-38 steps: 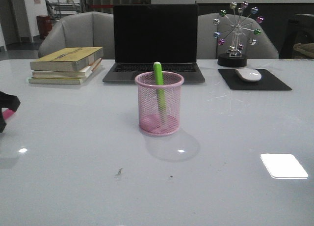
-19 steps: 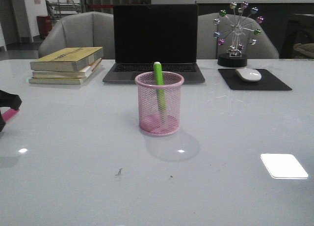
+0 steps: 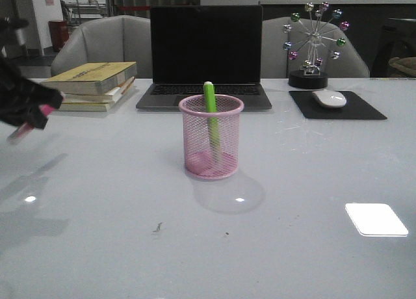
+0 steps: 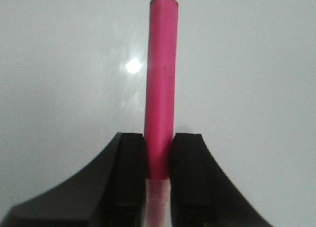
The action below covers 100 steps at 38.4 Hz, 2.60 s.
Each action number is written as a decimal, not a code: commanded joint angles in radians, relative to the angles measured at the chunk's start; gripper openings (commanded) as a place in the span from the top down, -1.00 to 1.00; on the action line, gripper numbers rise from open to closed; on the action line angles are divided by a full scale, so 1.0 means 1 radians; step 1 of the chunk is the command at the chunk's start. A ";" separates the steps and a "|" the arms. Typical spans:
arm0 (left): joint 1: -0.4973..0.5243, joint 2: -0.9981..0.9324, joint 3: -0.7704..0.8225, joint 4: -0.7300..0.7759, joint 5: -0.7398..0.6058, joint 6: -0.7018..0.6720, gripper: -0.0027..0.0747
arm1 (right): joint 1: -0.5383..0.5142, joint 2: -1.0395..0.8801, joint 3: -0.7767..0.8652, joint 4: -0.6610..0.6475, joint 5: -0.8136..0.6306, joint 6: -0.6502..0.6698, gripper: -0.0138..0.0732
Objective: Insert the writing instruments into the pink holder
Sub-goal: 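Lift the pink marker upright and carry it above the pink holder, then lower the pink marker into the holder and open the left gripper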
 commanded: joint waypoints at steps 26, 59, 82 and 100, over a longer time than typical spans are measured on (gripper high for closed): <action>-0.364 -0.123 -0.023 -0.037 -0.831 -0.008 0.67 | -0.002 -0.007 -0.026 -0.004 -0.082 -0.006 -0.08; -0.485 0.213 0.023 0.043 -1.451 -0.083 0.67 | -0.002 -0.007 -0.026 -0.004 -0.082 -0.006 -0.08; -0.459 0.213 0.066 0.043 -1.442 -0.079 0.62 | -0.002 -0.007 -0.026 -0.004 -0.081 -0.006 -0.08; -0.426 0.213 0.068 0.045 -1.442 -0.079 0.05 | -0.002 -0.007 -0.026 -0.004 -0.081 -0.006 -0.08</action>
